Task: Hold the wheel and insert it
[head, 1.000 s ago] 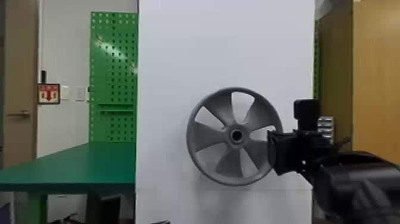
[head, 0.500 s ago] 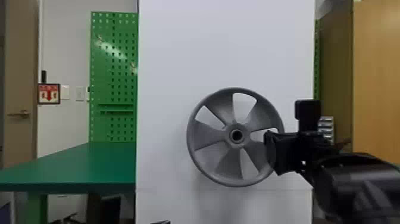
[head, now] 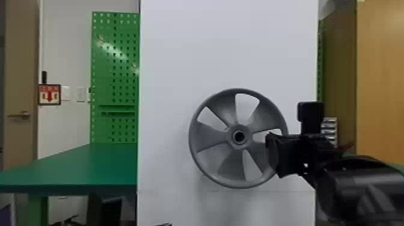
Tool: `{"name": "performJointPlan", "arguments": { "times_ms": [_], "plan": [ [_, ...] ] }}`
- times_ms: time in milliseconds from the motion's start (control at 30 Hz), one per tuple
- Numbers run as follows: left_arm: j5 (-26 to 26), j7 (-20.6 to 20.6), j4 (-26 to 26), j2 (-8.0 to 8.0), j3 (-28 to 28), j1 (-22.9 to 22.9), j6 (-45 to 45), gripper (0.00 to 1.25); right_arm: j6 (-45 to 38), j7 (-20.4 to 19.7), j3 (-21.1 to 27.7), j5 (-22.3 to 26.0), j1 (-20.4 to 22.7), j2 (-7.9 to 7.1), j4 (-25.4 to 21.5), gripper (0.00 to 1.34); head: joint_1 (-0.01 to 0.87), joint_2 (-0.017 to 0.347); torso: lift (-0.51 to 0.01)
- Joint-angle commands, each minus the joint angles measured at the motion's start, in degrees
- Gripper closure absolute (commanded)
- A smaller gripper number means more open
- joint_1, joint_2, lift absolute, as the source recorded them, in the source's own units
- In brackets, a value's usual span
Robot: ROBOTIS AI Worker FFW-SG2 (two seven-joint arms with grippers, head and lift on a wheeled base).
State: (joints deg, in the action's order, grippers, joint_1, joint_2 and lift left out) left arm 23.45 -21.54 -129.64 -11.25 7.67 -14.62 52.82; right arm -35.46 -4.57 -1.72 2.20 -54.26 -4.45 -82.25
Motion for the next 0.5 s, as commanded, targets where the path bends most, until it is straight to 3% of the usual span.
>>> {"name": "performJointPlan", "arguments": {
  "times_ms": [0,467],
  "plan": [
    [0.11,0.00,0.00,0.00,-0.03,0.03,-0.08,0.50,-0.23,0.00,-0.12,-0.09,0.48,0.24,-1.42,0.00,0.000,0.006,-0.496],
    [0.19,0.00,0.00,0.09,-0.46,0.65,-0.70,0.50,-1.72,-0.09,-0.82,-0.45,6.01,1.11,-12.58,0.00,0.000,0.006,-0.496]
  ]
}}
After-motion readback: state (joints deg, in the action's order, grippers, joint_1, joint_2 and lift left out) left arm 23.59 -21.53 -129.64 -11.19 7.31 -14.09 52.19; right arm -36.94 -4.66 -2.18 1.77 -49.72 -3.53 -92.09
